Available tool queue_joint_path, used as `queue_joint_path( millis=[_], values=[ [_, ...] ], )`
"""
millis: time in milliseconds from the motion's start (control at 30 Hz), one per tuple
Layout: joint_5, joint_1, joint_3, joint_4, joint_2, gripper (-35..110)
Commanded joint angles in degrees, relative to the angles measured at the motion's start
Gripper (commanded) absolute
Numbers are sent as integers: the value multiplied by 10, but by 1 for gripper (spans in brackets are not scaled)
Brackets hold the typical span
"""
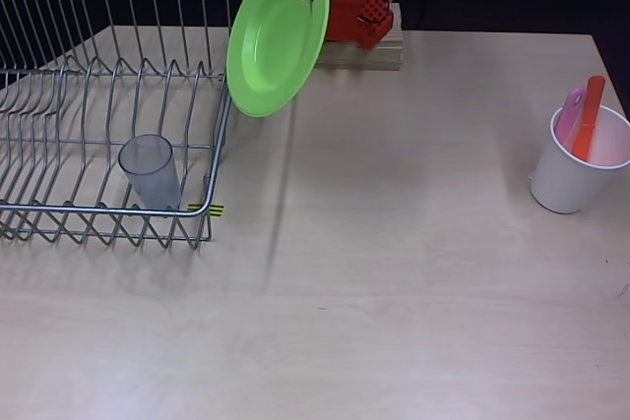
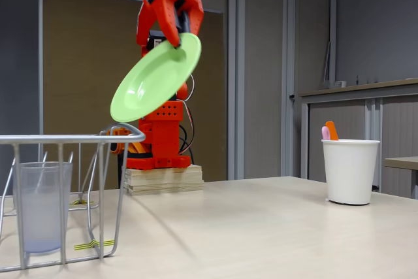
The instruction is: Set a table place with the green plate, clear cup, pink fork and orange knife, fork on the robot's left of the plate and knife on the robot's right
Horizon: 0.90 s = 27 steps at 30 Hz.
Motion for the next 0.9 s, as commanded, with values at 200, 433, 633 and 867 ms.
queue_joint_path(
  millis=[200,433,633,867],
  values=[
    [22,-12,-93,26,-73,0],
    [14,-11,-97,16,-96,0],
    [56,-46,-18,-29,-104,0],
    [134,-58,141,-124,-115,0]
  ],
)
